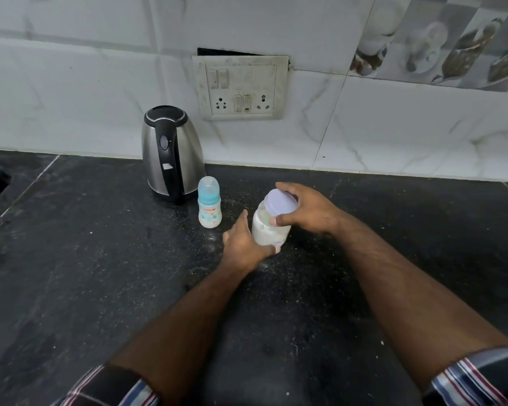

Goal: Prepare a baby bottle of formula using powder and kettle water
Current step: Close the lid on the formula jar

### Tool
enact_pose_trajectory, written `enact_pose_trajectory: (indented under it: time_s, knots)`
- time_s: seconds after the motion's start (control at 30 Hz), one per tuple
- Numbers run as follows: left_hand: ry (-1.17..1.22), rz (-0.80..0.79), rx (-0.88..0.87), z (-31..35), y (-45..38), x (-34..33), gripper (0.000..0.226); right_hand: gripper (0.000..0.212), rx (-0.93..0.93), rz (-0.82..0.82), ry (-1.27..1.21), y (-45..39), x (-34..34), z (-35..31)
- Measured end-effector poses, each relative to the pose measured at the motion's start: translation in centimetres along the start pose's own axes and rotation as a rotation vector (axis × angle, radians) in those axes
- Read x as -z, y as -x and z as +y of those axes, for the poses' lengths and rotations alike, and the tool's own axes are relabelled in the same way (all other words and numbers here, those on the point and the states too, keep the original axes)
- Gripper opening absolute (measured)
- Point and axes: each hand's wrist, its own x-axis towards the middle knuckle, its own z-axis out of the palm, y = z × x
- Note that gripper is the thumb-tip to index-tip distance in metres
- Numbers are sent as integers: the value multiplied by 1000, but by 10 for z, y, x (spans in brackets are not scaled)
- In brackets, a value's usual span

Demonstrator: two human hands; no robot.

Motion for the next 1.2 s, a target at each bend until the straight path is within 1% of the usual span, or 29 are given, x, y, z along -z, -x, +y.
enact_pose_trajectory:
  time_s: [0.07, 0.2, 0.3, 0.43, 0.6, 0.67, 0.77, 0.83, 0.97, 1.1, 1.2]
  knots:
    - [18, 8, 18, 0, -4, -9, 126, 95, 0, 8, -64, -4, -3, 2]
    - [57, 48, -4, -1, -5, -15, 105, 93, -31, 17, -199, -4, -3, 6]
    - [96, 59, -64, -1, 1, -9, 98, 89, -1, 9, -201, 3, 2, 5]
    - [292, 29, -134, 5, 17, 7, 88, 79, 52, -73, -238, 12, 14, -13]
    - [370, -18, -176, 14, 37, 44, 89, 66, 136, -233, -217, 15, 30, -58]
    - [390, -32, -185, 17, 43, 61, 89, 63, 142, -296, -222, 14, 35, -76]
    - [419, -44, -204, 18, 51, 86, 88, 61, 172, -350, -205, 12, 39, -98]
    - [409, -30, -210, 16, 56, 100, 87, 61, 204, -404, -194, 11, 42, -110]
    - [390, -28, -233, 12, 63, 120, 88, 70, 248, -533, -153, 7, 51, -131]
    - [382, -25, -250, 13, 64, 135, 90, 71, 255, -537, -99, 4, 48, -150]
    - [375, -26, -275, 12, 66, 142, 91, 65, 224, -490, -91, 4, 45, -158]
